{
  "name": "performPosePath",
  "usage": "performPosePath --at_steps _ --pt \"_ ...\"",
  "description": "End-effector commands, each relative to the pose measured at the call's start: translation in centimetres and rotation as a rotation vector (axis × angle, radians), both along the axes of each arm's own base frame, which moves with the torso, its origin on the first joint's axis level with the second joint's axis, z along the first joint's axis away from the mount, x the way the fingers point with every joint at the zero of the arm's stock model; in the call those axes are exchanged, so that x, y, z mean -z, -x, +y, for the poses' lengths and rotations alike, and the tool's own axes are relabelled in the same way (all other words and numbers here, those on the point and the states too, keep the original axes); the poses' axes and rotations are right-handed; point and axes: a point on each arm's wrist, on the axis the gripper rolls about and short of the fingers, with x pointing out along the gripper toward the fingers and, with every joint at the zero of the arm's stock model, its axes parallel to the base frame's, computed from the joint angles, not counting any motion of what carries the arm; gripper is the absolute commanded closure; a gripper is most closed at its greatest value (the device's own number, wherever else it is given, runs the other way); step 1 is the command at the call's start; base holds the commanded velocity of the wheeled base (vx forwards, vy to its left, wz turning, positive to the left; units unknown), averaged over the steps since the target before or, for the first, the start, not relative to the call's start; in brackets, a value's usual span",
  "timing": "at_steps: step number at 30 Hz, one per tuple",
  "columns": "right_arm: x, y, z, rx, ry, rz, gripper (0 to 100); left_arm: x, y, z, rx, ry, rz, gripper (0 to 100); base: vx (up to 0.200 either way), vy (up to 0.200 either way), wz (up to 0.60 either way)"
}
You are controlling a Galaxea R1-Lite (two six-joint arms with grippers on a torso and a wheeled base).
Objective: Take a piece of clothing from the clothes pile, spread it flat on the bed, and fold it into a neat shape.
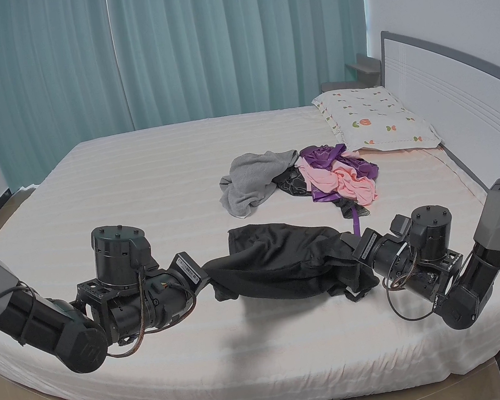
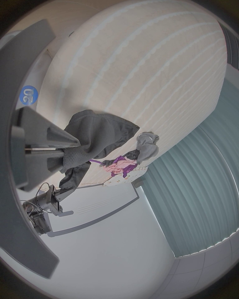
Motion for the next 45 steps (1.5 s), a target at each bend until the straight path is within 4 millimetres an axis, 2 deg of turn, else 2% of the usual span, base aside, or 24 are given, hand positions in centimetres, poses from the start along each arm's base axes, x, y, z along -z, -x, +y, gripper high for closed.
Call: performPosePath --at_steps 1,27,45 --pt "-0.2 0.0 0.3 0.006 0.002 -0.013 100 -0.8 0.3 0.2 -0.001 0.011 -0.019 100 0.0 0.2 0.0" --pt "-1.6 -0.1 0.1 0.015 -0.033 -0.079 100 -1.0 0.4 0.3 -0.002 0.013 -0.026 100 0.0 0.2 0.0" --pt "-1.7 -0.1 0.0 0.02 -0.035 -0.084 100 -1.4 0.6 0.4 -0.004 0.019 -0.039 100 0.0 0.2 0.0"
